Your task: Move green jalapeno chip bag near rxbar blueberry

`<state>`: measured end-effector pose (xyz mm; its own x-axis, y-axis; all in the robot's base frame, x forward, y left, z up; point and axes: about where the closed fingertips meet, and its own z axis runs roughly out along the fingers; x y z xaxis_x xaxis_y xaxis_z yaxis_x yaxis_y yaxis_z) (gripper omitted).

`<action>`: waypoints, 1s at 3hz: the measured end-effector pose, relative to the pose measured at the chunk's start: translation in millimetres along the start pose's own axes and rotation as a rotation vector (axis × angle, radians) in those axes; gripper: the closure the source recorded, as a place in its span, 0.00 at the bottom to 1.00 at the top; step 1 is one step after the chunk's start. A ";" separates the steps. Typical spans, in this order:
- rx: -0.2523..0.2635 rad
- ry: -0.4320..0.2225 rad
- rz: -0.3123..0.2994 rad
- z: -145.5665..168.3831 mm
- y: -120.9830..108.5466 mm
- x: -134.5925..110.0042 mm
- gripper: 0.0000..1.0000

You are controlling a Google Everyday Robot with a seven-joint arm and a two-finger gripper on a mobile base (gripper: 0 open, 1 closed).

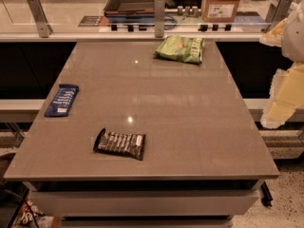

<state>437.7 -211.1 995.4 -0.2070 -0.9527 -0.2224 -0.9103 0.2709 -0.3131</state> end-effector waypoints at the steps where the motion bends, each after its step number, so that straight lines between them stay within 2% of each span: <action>1: 0.000 0.000 0.000 0.0 0.0 0.0 0.00; 2: 0.021 0.014 -0.003 1.0 -8.5 -3.5 0.00; 3: 0.068 0.019 -0.007 11.3 -40.1 -11.9 0.00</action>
Offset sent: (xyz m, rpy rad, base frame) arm 0.0225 0.0011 0.0011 -0.0443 -0.0240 -0.0156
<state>480.7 -209.0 1000.2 -0.2084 -0.9568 -0.2027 -0.8854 0.2726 -0.3764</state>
